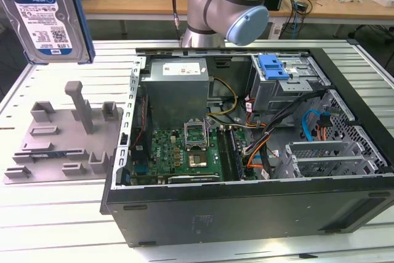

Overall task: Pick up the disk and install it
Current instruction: 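Pick up the disk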

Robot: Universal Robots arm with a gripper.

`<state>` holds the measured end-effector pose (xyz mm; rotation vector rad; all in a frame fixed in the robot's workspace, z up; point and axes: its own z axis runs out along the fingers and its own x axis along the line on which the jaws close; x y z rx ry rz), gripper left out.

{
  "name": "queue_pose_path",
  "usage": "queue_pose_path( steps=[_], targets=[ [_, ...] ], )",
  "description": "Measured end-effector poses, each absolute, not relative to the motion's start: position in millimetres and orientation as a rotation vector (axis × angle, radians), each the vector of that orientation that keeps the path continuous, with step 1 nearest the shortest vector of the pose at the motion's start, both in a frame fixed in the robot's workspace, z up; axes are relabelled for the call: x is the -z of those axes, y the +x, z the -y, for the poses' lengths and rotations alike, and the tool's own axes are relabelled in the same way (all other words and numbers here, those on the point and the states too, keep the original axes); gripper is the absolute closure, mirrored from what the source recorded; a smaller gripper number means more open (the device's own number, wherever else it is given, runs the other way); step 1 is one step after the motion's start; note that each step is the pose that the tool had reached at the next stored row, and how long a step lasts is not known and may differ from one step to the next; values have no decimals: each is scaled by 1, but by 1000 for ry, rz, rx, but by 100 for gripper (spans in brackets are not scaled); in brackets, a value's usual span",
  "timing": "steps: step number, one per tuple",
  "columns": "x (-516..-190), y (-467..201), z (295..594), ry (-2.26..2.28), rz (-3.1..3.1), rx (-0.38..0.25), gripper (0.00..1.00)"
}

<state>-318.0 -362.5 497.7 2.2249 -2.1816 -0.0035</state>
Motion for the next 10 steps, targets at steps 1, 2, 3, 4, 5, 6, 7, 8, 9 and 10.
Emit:
queue_pose_path(
  steps=[1, 2, 3, 4, 5, 6, 7, 8, 9, 10],
  targets=[
    [-498, -315, 365, 2225, 2181, 4, 63],
    [-498, -312, 367, 2225, 2181, 4, 63],
    [-498, -308, 370, 2225, 2181, 5, 63],
    [-498, -306, 372, 2224, 2181, 5, 63],
    [-498, -298, 377, 2224, 2180, 6, 63],
    [-498, -293, 381, 2224, 2180, 6, 63],
    [-499, -288, 385, 2224, 2180, 7, 63],
    [-499, -283, 388, 2223, 2180, 7, 63],
    [-499, -277, 393, 2223, 2179, 8, 63],
    [-499, -272, 396, 2223, 2179, 9, 63]
  ],
)
